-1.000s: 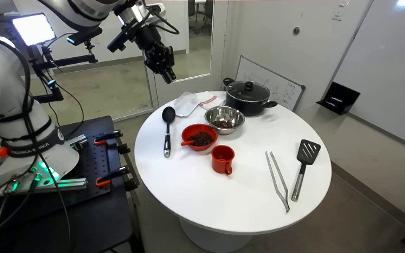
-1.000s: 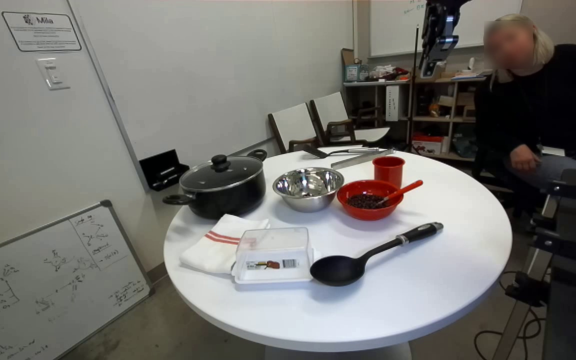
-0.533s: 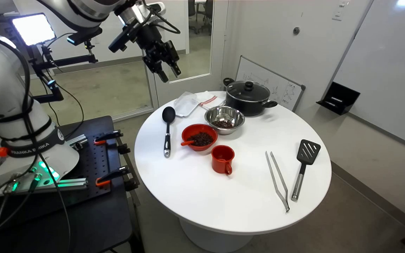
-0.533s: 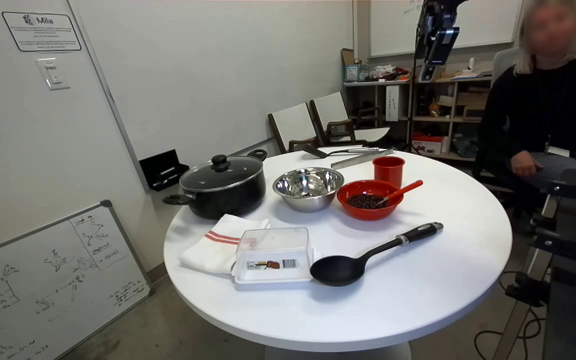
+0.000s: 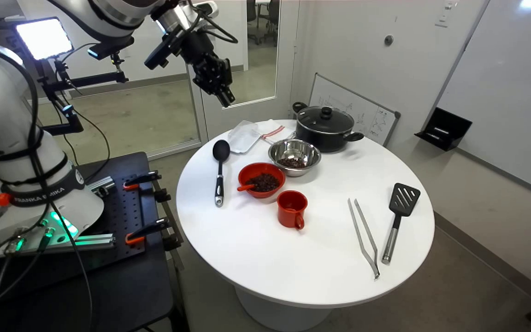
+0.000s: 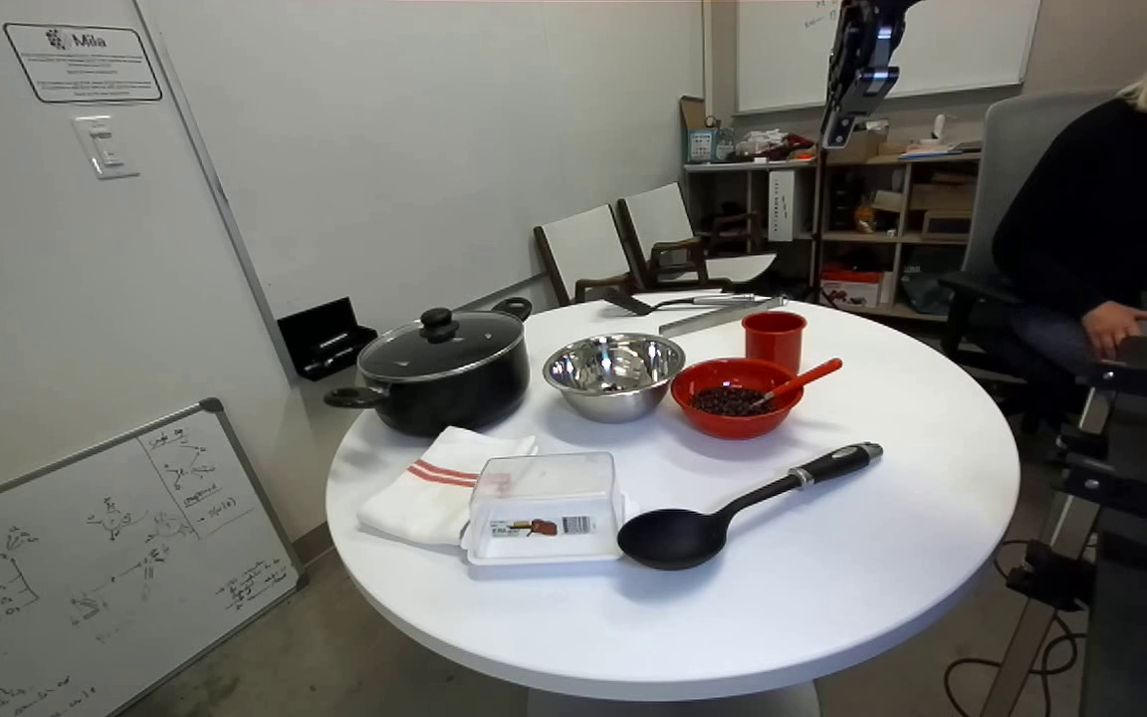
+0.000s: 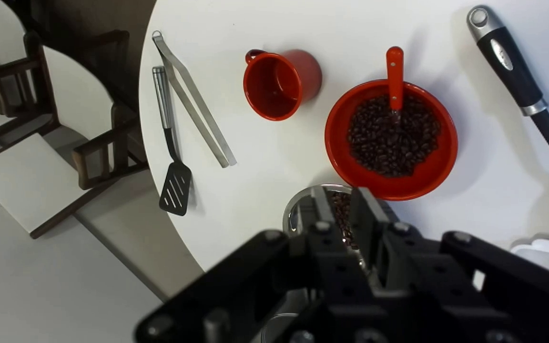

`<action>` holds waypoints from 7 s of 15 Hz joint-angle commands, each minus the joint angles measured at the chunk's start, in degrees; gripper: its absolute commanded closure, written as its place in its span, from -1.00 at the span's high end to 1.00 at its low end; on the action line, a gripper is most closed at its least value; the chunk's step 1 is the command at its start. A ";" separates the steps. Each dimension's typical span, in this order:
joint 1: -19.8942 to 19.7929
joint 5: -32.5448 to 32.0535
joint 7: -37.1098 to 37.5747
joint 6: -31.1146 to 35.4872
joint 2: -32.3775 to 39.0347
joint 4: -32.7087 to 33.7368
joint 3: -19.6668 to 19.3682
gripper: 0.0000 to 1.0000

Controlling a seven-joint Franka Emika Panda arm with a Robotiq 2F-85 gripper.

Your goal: Use the spoon to stir the contents in the red bowl then place the spoon in the red mug.

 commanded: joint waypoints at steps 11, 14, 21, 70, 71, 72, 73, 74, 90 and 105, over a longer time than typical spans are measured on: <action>-6.66 -12.72 14.11 -1.40 1.65 -0.03 7.55 -0.99; -12.19 -23.80 26.73 -2.16 1.99 1.24 15.88 -0.99; -6.60 -37.96 49.52 -18.49 10.34 4.26 19.96 -0.99; 7.12 -27.59 38.61 -9.11 39.47 15.35 0.67 1.00; 7.36 -28.62 41.26 -11.16 40.90 16.53 0.38 1.00; 7.41 -29.07 42.87 -12.24 42.05 17.43 0.15 1.00; 7.56 -28.86 44.06 -14.45 43.52 18.40 -0.01 1.00; 7.42 -27.71 44.18 -15.42 44.72 19.13 -0.06 1.00; 6.96 -16.62 29.58 -10.26 50.64 20.50 -2.32 1.00; 6.17 -27.74 29.52 -7.81 54.64 22.37 -4.09 1.00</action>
